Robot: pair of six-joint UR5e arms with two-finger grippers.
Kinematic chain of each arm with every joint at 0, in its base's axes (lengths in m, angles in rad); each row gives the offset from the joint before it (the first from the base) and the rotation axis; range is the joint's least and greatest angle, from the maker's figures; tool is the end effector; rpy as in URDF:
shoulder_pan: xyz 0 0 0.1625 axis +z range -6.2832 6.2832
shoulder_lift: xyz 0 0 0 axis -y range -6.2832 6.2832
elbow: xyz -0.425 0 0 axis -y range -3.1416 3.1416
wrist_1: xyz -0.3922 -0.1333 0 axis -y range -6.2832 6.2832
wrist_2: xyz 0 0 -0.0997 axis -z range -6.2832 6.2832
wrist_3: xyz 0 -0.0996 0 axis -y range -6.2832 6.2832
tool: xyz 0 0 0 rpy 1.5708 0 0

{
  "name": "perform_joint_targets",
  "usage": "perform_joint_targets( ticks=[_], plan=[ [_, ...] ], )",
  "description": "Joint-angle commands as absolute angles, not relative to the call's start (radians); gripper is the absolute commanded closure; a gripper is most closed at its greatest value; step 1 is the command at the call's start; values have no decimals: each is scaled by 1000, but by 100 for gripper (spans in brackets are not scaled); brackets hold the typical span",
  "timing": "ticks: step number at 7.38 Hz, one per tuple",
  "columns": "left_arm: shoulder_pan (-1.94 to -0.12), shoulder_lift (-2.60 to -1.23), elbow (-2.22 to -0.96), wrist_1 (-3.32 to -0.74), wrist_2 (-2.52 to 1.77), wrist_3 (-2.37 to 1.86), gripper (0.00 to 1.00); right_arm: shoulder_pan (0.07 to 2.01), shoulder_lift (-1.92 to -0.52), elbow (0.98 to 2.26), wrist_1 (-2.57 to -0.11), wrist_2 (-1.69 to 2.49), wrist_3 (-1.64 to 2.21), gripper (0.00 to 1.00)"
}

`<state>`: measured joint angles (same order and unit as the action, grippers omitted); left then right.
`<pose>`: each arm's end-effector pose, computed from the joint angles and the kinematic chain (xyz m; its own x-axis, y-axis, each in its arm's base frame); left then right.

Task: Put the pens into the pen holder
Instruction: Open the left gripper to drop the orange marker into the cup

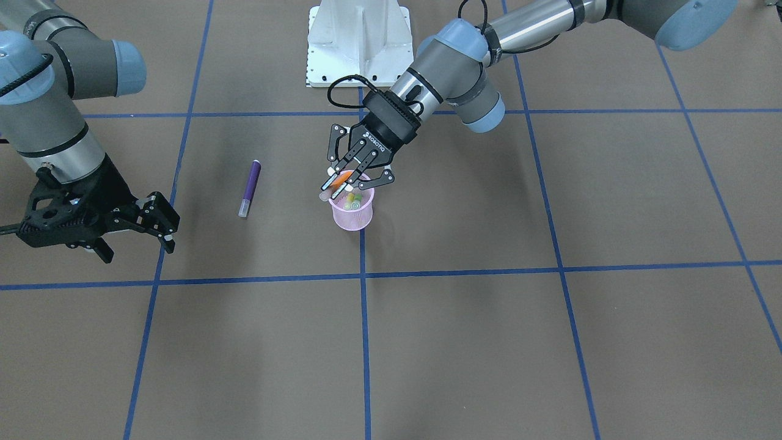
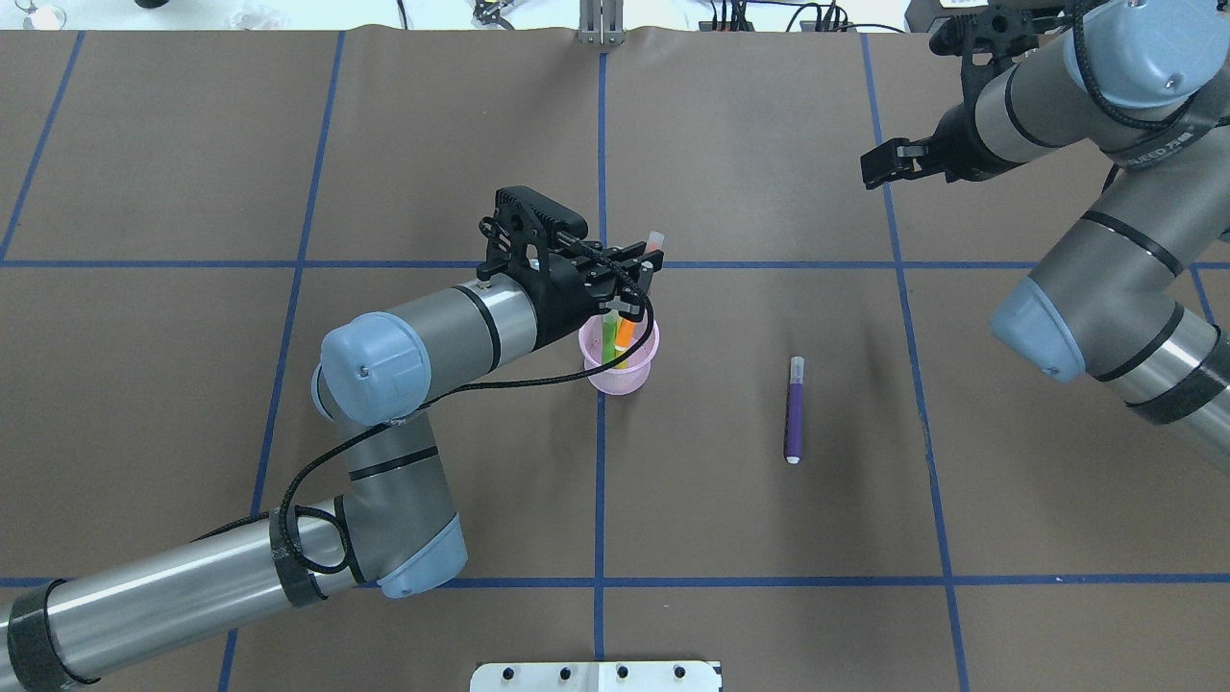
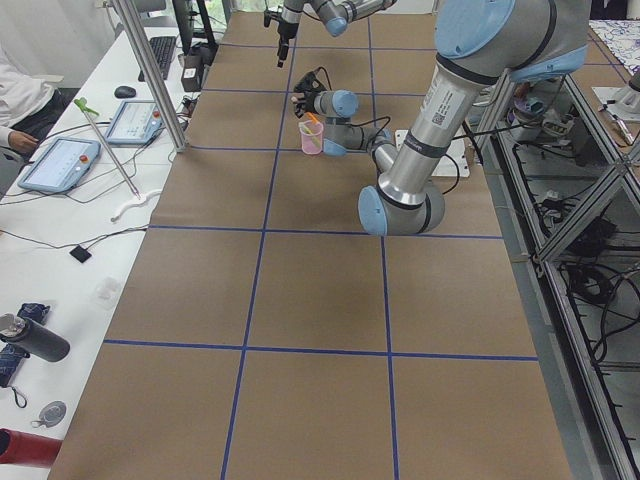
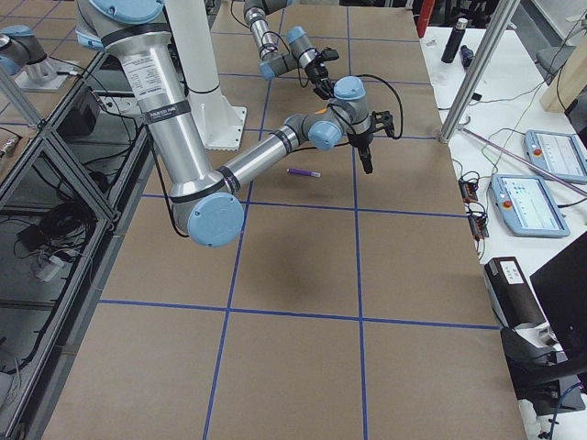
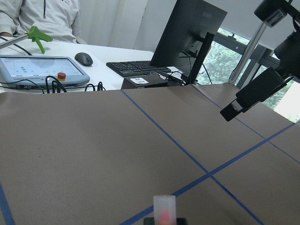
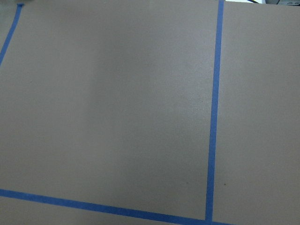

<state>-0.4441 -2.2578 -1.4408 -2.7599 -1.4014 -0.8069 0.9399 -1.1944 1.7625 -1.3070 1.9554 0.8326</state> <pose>0.5511 -0.4284 0.1685 0.2829 0.6205 -0.7314 0.5230 0.5394 0.6599 -0.2896 -0.5590 0.3352 0.6875 -0.1164 0.7168 -0.1653 0.9361 0.3106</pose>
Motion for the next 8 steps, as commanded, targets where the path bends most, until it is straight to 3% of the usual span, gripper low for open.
perform_joint_targets(
  ticks=[1,3,5,6,7,8],
  plan=[
    [-443,-2261,-1437,-2761,-1401,-807,91,939,-1193,1763,-1307,1954,834,0],
    [-443,-2261,-1437,-2761,-1401,-808,60,939,-1193,1764,-1307,1954,838,0],
    [-443,-2261,-1437,-2760,-1401,-808,41,940,-1192,1764,-1305,1953,838,0],
    [-443,-2263,-1439,-2760,-1402,-807,25,940,-1189,1764,-1305,1953,838,0],
    [-446,-2264,-1450,-2752,-1405,-810,1,940,-1187,1766,-1305,1953,839,0],
    [-451,-2260,-1469,-2734,-1407,-814,1,939,-1187,1769,-1305,1951,848,0]
  ],
)
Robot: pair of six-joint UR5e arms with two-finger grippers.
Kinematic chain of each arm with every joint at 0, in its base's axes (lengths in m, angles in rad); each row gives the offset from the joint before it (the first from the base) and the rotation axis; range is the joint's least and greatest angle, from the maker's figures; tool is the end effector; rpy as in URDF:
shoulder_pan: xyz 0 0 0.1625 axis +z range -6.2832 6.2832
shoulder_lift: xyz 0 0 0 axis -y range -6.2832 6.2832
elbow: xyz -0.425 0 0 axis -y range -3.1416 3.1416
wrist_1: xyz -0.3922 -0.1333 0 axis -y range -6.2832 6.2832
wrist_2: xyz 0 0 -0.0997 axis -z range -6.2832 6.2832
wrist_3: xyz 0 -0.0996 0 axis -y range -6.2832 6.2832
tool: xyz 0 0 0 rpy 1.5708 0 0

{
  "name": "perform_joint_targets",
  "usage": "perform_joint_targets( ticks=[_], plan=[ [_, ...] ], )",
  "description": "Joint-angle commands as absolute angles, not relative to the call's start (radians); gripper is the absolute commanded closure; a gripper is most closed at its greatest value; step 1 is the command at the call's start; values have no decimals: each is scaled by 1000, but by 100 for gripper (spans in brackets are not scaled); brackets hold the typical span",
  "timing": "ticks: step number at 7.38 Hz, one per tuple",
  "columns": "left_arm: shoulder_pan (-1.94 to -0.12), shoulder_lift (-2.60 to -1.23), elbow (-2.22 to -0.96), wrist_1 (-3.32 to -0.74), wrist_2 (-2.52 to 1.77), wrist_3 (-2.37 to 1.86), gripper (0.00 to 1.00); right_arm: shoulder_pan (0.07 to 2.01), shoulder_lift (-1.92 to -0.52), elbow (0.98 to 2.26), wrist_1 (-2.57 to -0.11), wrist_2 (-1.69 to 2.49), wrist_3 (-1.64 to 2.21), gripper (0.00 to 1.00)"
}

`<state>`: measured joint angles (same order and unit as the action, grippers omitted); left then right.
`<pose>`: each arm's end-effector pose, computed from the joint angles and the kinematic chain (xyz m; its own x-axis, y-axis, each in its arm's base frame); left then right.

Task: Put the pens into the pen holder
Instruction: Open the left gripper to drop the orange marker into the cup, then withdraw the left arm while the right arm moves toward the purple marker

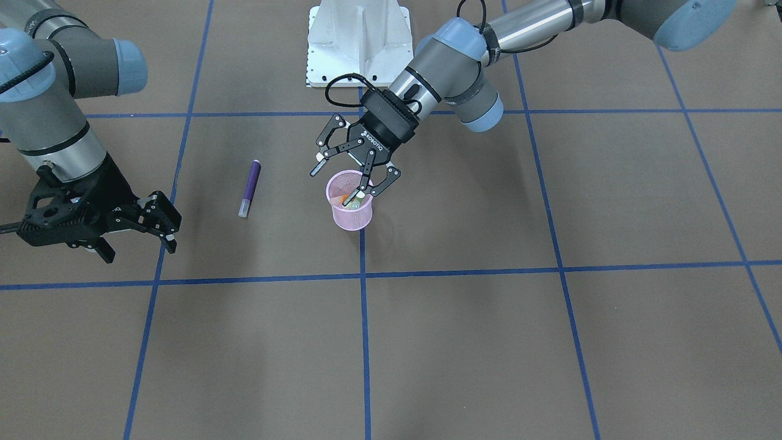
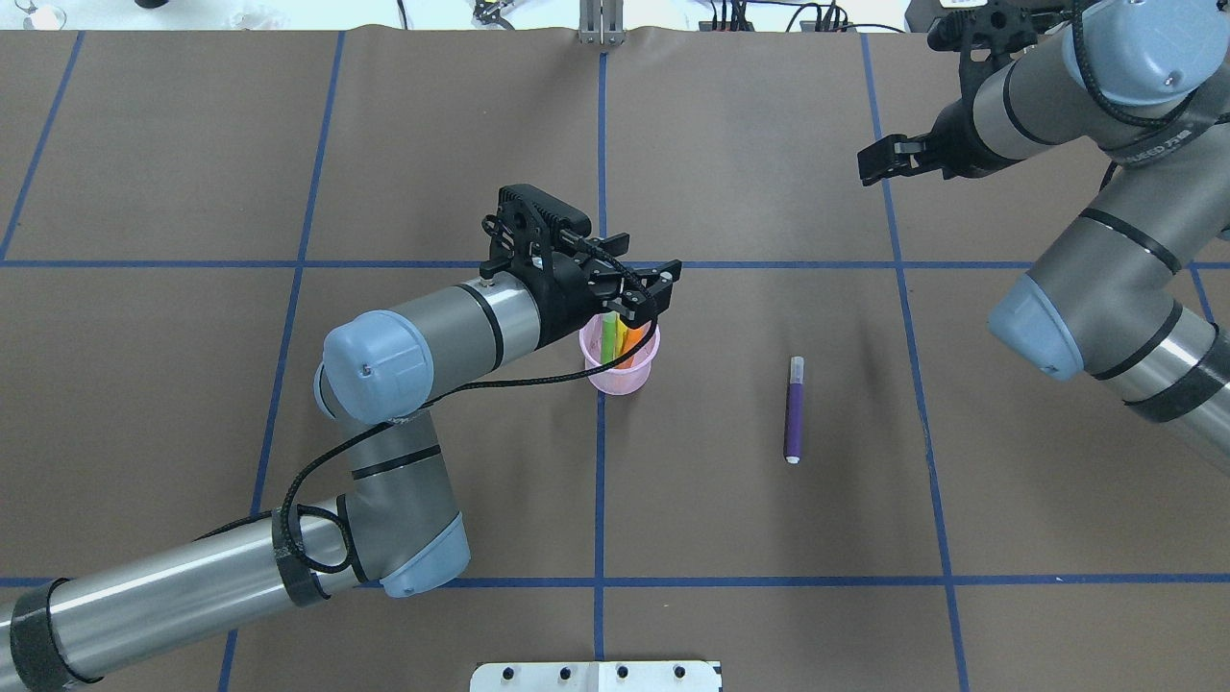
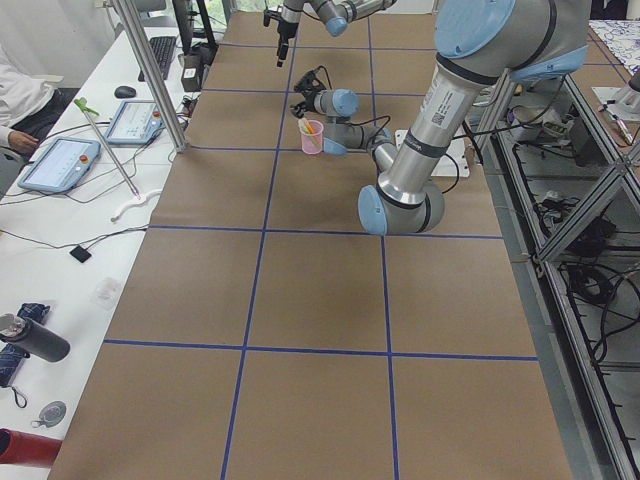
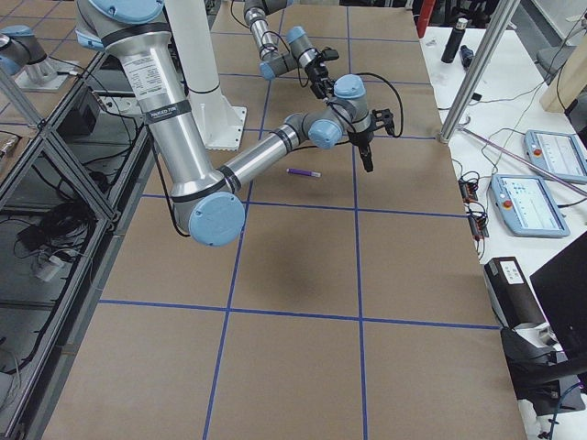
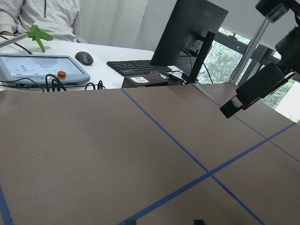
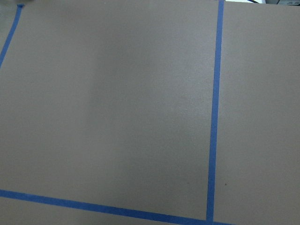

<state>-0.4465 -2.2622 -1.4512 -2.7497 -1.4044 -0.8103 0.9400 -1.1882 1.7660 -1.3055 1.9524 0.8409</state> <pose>0.5483 -0.4286 0.1620 0.2779 0.6206 -0.7332 0.5263 0.5402 0.6567 -0.2895 -0.5595 0.3296 0.6827 -0.1144 0.7216 -0.1747 0.9334 0.3133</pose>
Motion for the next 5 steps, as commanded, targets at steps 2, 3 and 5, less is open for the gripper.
perform_joint_targets(
  ticks=[2,3,5],
  plan=[
    [-483,-2187,-1587,-2516,-1425,-815,1,907,-1186,1801,-1305,1948,969,0],
    [-538,-2128,-1699,-2340,-1512,-815,1,856,-1187,1822,-1305,1898,1024,0],
    [-703,-2016,-1889,-2029,-1783,-808,1,737,-1192,1853,-1307,1783,1133,1]
  ],
)
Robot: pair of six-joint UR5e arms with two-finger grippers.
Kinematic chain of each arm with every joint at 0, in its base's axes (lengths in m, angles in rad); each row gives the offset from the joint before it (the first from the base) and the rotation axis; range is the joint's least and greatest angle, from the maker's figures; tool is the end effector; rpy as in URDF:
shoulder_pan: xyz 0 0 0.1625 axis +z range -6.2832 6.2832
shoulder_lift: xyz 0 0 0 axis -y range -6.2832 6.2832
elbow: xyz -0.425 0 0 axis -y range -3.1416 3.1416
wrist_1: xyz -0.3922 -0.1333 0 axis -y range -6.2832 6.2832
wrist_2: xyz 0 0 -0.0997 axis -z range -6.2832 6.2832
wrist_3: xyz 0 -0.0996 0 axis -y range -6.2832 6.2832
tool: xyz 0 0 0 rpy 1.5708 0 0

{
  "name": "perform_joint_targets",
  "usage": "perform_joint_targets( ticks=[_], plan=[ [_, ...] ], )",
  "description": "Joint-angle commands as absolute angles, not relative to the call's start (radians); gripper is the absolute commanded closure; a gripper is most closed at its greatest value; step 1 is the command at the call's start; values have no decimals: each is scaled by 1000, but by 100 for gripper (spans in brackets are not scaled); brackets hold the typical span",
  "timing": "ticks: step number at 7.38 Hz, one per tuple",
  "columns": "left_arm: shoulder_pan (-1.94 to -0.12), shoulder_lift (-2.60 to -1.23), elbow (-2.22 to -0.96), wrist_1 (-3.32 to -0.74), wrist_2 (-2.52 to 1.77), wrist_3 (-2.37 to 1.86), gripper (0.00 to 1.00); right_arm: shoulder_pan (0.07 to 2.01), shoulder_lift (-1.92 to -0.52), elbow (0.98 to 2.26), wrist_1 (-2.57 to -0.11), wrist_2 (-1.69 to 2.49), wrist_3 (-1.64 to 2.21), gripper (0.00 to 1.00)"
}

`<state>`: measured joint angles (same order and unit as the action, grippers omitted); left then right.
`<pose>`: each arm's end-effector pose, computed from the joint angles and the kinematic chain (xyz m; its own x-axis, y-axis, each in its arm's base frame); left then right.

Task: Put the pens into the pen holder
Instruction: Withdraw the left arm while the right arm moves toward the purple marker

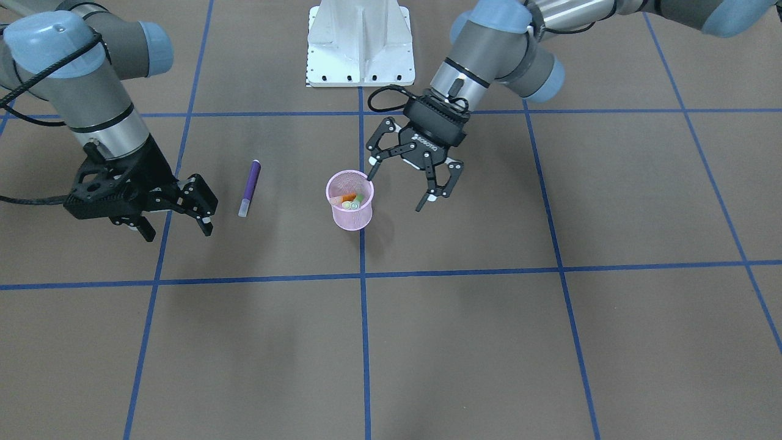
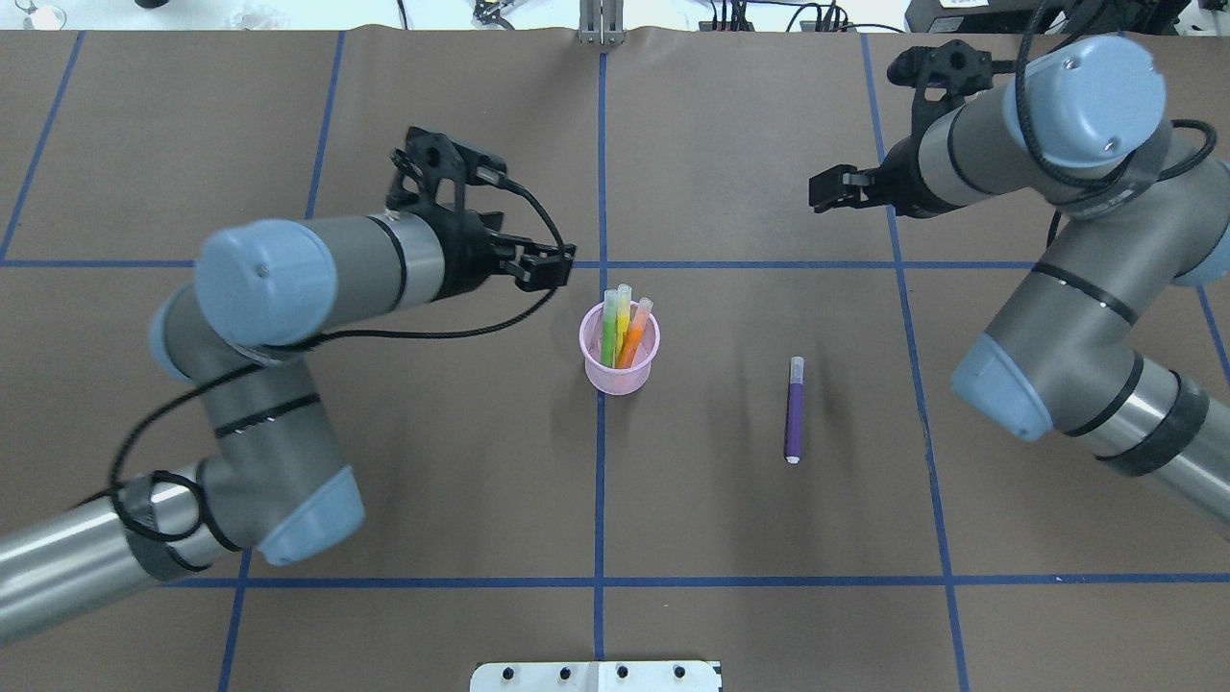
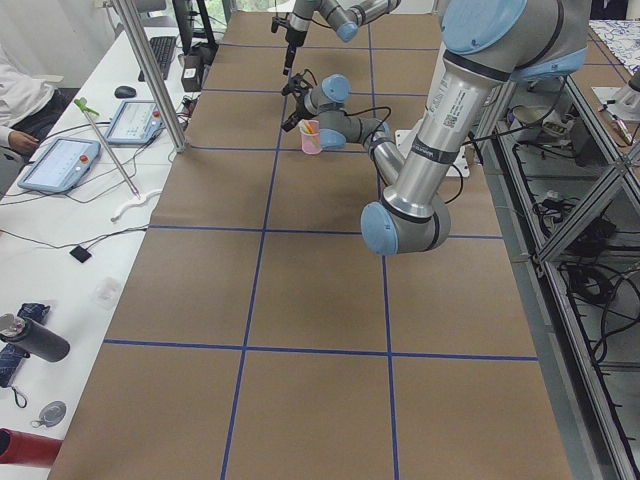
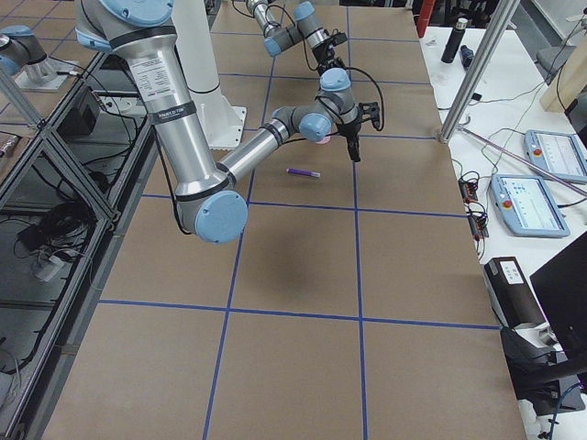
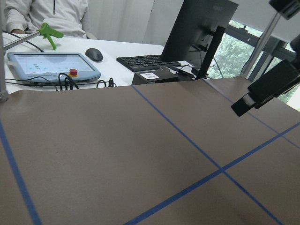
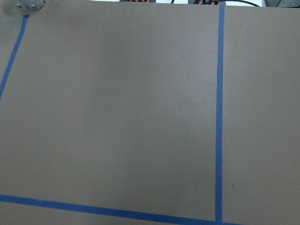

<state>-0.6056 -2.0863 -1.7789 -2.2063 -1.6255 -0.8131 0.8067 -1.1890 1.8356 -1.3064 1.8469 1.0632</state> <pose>0.4383 -0.4590 0.1960 0.4859 0.4982 -0.7181 0.2623 0.7006 0.6636 -0.3442 -0.5126 0.3006 0.6358 -0.0124 0.7717 -0.2707 0.9328 0.2380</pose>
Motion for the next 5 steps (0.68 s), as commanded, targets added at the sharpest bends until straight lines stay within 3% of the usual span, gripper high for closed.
perform_joint_targets(
  ticks=[1,2,5],
  plan=[
    [-810,-1964,-1905,-2007,-1948,-807,1,677,-1199,1865,-1307,1717,1191,1],
    [-903,-1924,-1904,-2006,-2059,-805,1,610,-1210,1865,-1308,1636,1231,1],
    [-934,-1809,-1899,-2006,-2060,-649,0,480,-1241,1839,-1307,1449,1304,2]
  ],
)
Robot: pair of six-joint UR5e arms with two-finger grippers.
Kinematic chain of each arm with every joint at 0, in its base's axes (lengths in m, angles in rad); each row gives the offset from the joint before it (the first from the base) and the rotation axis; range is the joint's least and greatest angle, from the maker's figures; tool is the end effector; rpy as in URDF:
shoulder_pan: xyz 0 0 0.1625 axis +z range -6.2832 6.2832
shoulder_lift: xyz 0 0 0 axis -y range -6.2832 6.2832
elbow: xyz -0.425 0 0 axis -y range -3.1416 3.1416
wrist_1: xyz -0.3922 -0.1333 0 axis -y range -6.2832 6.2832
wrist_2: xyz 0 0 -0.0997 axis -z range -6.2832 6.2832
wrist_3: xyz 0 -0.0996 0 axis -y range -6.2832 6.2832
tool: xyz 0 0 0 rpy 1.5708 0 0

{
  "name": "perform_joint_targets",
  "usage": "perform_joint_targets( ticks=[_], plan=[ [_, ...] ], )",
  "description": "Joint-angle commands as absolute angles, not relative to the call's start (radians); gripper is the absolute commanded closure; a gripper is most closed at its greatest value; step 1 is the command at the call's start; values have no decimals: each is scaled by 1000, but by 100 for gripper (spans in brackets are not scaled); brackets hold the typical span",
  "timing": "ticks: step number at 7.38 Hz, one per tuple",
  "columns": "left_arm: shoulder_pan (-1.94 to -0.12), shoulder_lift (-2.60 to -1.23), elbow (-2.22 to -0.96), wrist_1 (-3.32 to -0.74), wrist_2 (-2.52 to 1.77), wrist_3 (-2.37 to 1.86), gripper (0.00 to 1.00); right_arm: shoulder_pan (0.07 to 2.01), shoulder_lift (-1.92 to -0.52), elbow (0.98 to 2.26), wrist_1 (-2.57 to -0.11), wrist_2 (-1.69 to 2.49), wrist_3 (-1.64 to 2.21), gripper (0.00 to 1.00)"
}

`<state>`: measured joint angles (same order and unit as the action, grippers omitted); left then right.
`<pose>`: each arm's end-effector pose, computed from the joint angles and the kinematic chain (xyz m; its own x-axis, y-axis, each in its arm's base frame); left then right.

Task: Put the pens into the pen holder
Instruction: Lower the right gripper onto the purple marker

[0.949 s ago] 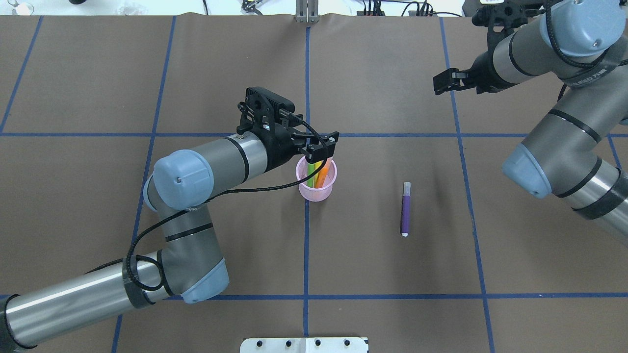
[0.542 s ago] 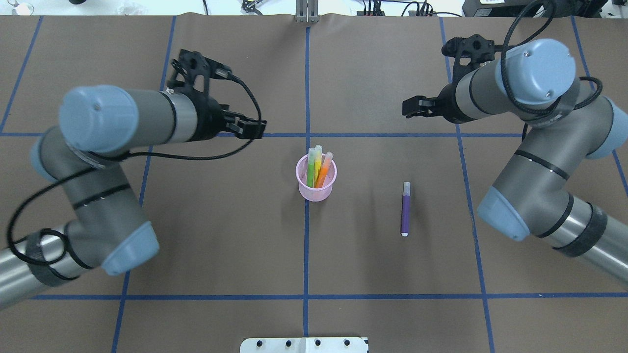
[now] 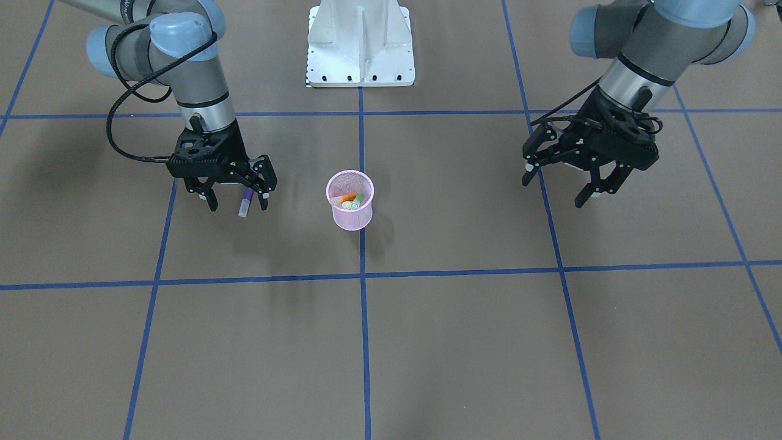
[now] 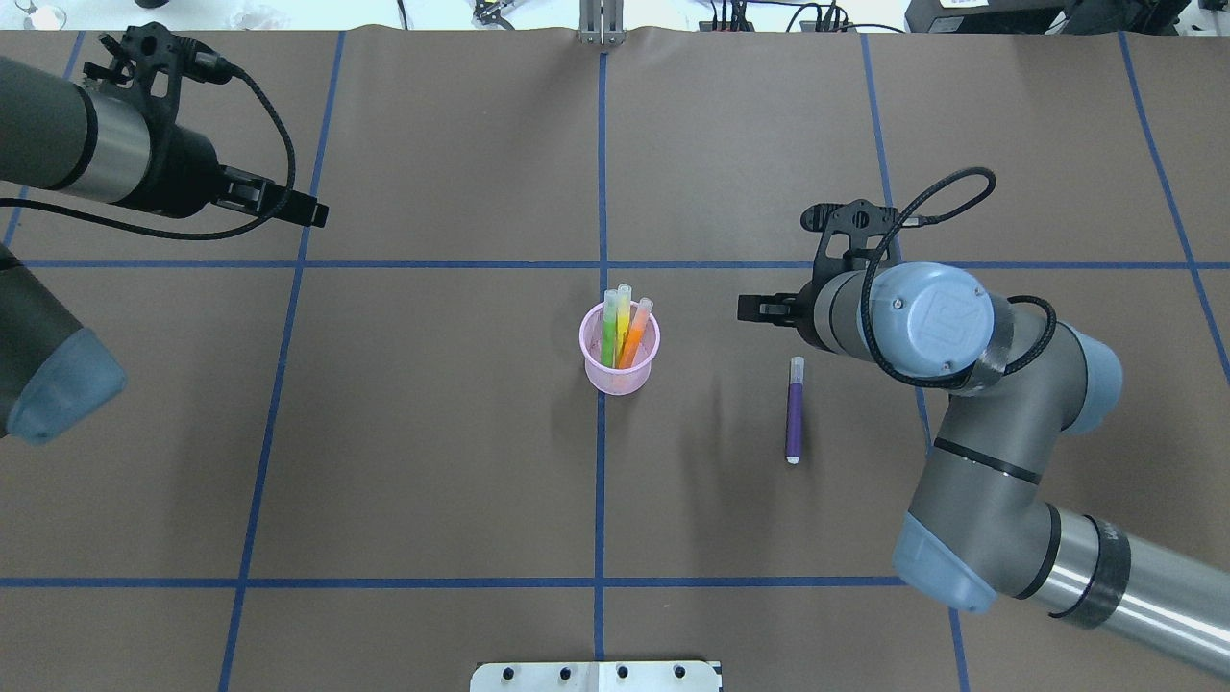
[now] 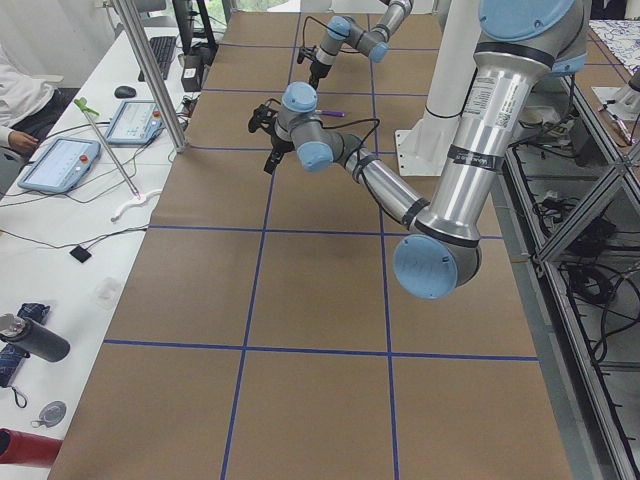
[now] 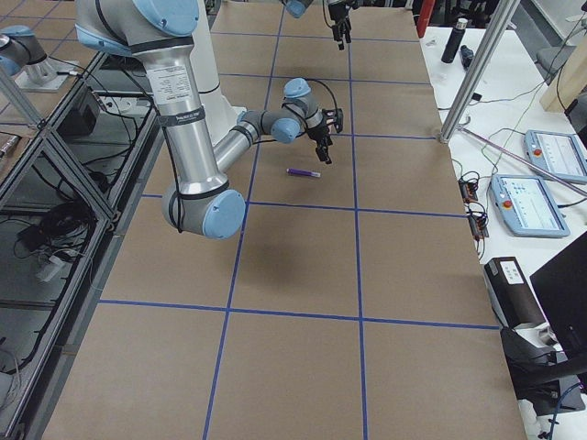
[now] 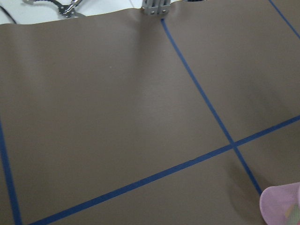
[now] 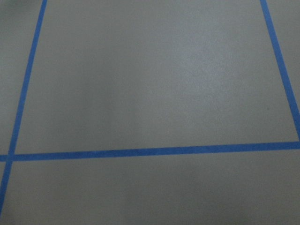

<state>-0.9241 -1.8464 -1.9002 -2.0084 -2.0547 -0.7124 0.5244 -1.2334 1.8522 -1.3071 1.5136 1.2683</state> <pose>0.2708 -0.5030 0.3067 0.5499 0.3835 -0.7420 0.0737 0.8626 0.5004 -0.4500 -0.4209 0.3222 0.6852 0.0527 0.7264 -0.3499 0.8986 0.2647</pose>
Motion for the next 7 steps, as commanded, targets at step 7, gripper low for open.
perform_joint_targets(
  ticks=[7],
  plan=[
    [-924,-1809,-1905,-2010,-2007,-655,0,450,-1315,1752,-1147,1327,1420,30]
  ],
)
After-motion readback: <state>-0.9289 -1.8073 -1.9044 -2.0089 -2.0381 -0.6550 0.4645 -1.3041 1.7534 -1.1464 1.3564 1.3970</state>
